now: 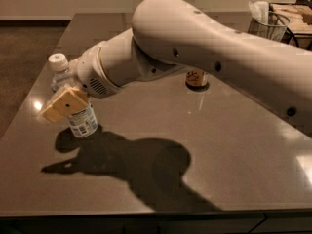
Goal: Pick blue plastic bottle
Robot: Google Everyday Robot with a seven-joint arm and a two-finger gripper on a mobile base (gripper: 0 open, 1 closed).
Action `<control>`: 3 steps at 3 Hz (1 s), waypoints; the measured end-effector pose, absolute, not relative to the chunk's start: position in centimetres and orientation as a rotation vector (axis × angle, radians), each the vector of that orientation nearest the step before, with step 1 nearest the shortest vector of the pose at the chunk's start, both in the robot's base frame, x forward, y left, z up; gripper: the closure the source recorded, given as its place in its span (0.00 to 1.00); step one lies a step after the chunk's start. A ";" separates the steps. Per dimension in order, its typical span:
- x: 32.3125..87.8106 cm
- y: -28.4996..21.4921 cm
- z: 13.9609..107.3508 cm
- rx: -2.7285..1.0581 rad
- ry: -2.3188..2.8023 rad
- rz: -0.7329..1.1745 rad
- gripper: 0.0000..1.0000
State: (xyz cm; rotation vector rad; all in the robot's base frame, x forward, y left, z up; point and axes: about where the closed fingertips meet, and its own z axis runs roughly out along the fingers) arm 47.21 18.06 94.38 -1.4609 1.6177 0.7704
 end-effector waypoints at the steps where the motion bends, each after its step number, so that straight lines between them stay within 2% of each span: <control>1: 47.3 18.5 94.3 -1.456 1.621 0.763 0.41; 3: 47.6 15.2 97.8 -1.481 1.649 0.627 0.88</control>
Offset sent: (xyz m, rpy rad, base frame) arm 0.0070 -0.0272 0.0249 -0.0104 -0.0513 -0.0676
